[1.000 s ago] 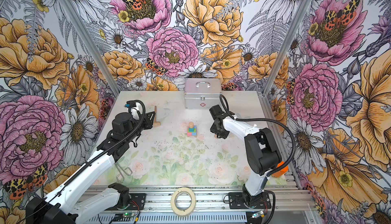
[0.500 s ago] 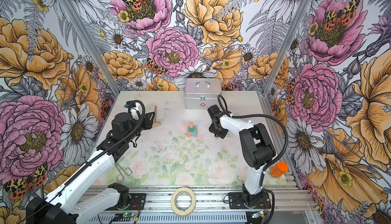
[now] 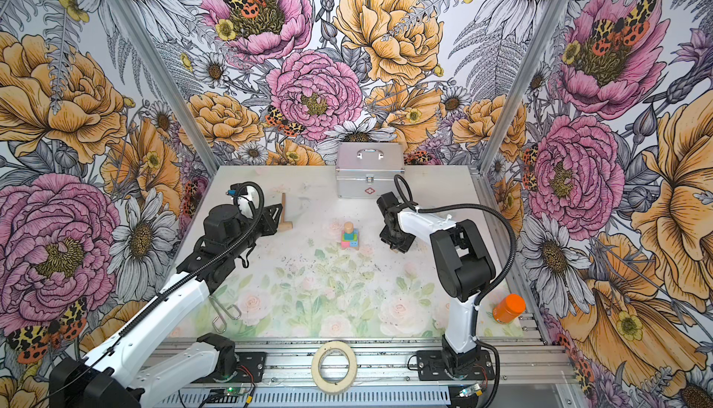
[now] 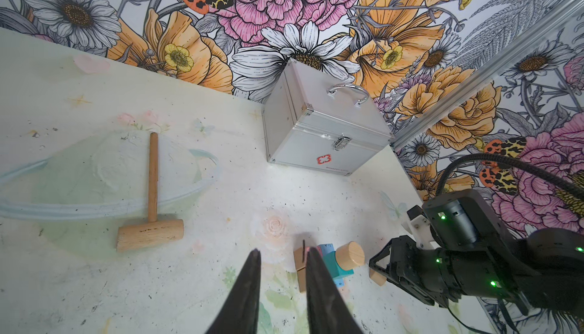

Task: Build the wood block tower
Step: 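Lower the right gripper over the small tan wooden piece and close on it, then lift the small tan wooden piece with the right gripper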

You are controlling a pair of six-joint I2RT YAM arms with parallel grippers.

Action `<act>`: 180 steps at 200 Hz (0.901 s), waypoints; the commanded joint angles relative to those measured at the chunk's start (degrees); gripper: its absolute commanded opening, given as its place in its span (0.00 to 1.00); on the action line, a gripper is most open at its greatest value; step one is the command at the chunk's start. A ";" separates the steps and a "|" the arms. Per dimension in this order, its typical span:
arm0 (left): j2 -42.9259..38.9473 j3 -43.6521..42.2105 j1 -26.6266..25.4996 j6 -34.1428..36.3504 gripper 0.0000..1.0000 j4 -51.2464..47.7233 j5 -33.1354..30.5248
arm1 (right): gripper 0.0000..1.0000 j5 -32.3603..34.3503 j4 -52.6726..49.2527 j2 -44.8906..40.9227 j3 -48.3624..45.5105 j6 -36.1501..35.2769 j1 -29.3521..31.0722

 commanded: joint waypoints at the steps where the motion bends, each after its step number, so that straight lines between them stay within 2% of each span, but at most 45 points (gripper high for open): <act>1: 0.15 -0.89 0.59 0.49 0.27 0.53 1.31 | 0.42 0.24 -0.22 0.87 0.82 0.23 -0.23; 69: -0.19 -1.13 0.63 0.56 0.27 0.44 1.26 | 0.28 -2.31 -0.20 2.54 1.26 -3.39 -0.33; 128: -0.45 -1.35 0.57 0.63 0.27 0.38 1.25 | 0.00 -4.20 -3.02 2.06 3.81 -11.72 -1.00; 180: -0.56 -0.91 0.53 1.09 0.27 -0.19 0.72 | 0.00 -2.31 -16.10 0.77 16.22 -20.97 -0.78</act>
